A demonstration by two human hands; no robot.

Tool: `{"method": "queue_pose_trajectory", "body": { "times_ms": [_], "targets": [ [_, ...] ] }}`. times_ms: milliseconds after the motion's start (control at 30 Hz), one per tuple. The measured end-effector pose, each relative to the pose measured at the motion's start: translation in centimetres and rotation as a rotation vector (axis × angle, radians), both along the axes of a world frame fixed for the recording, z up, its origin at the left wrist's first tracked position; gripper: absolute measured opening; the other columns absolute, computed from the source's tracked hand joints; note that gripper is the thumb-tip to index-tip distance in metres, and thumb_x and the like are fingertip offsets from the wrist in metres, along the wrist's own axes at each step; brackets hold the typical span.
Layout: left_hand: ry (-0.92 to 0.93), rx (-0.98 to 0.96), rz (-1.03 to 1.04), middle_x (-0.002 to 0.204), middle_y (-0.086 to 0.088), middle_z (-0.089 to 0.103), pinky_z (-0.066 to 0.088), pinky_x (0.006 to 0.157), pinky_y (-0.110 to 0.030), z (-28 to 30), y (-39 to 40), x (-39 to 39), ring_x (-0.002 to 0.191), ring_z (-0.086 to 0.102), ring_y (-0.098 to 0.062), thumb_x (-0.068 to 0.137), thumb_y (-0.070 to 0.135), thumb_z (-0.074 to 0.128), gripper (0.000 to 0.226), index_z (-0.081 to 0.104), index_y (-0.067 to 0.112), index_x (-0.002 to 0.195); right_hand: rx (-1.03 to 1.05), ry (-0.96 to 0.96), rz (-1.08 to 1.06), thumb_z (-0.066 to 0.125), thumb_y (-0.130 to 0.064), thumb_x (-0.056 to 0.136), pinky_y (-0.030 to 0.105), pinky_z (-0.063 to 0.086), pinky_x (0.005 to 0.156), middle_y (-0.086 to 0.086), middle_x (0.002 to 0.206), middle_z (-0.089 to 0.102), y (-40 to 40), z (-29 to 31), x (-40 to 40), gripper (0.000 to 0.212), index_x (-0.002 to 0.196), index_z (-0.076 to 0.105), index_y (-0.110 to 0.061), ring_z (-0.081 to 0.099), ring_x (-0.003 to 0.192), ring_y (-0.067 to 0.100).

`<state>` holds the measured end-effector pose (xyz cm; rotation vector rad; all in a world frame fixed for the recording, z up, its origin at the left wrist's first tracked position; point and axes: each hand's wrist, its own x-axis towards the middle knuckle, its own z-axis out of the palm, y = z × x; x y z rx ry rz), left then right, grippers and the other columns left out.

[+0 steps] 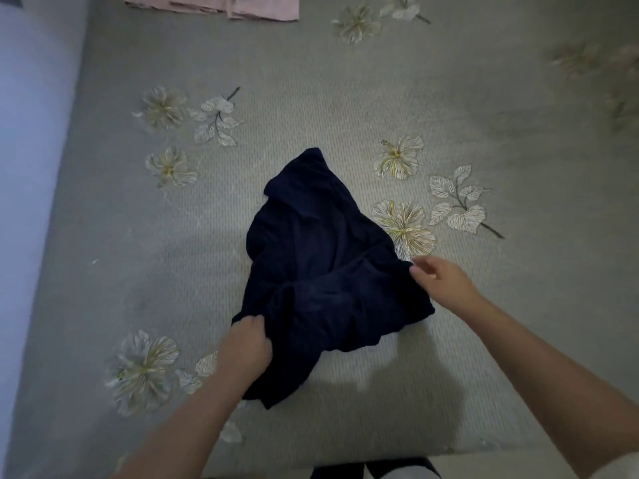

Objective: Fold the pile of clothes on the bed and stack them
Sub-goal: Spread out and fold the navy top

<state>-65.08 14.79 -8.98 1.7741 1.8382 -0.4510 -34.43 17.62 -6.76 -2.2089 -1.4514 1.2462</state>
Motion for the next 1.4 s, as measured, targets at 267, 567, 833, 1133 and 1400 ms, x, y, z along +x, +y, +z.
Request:
{"method": "queue_pose_trajectory", "body": {
  "times_ms": [267, 567, 833, 1133, 1400],
  "targets": [
    [-0.214, 0.048, 0.038, 0.126, -0.003, 0.051, 0.040, 0.092, -0.027, -2.3, -2.2, 2.5, 0.116, 0.046, -0.018, 0.091, 0.037, 0.052, 0.045, 0.052, 0.008, 0.125, -0.061, -0.145, 0.082, 0.057, -0.021, 0.090, 0.033, 0.032, 0.105, 0.013, 0.136, 0.046, -3.8, -5.2, -1.4, 0.055, 0.139, 0.036, -0.005, 0.042, 0.126, 0.027],
    [-0.383, 0.182, 0.339, 0.093, -0.015, 0.064, 0.042, 0.071, -0.030, -0.6, -1.0, 0.9, 0.089, 0.059, -0.027, 0.092, 0.012, 0.051, 0.020, 0.066, 0.000, 0.099, 0.088, -0.409, 0.056, 0.054, -0.014, 0.090, 0.037, 0.044, 0.073, 0.019, 0.085, 0.068, -3.1, -2.2, -0.2, 0.021, 0.095, 0.070, -0.002, 0.059, 0.088, 0.036],
    [-0.804, 0.520, 0.402, 0.088, 0.000, 0.064, 0.043, 0.060, -0.001, 14.2, 6.0, -0.7, 0.074, 0.057, -0.008, 0.085, 0.009, 0.062, 0.021, 0.067, 0.000, 0.104, 0.346, -0.362, -0.077, 0.051, -0.012, 0.091, 0.035, 0.042, 0.074, 0.018, 0.095, 0.068, 1.7, 13.5, 1.0, 0.023, 0.104, 0.069, -0.005, 0.059, 0.092, 0.033],
    [-0.872, 1.090, 0.379, 0.098, -0.015, 0.065, 0.035, 0.070, -0.022, 34.1, 2.1, 3.2, 0.092, 0.058, -0.027, 0.091, 0.013, 0.053, 0.019, 0.065, 0.002, 0.100, 0.719, -0.090, -0.314, 0.040, 0.002, 0.089, 0.024, 0.044, 0.034, 0.013, 0.070, 0.057, -1.4, 32.7, 1.6, 0.022, 0.087, 0.061, -0.002, 0.058, 0.040, 0.017],
    [-0.914, 1.286, 0.432, 0.107, -0.021, 0.059, 0.037, 0.077, -0.025, 41.9, -11.2, 9.0, 0.096, 0.055, -0.029, 0.094, 0.016, 0.048, 0.023, 0.061, -0.001, 0.105, 1.054, -0.246, -0.154, 0.045, 0.004, 0.084, 0.046, 0.046, 0.084, 0.031, 0.096, 0.065, -15.2, 41.3, 5.9, 0.025, 0.098, 0.065, 0.008, 0.060, 0.092, 0.044]
  ]
}}
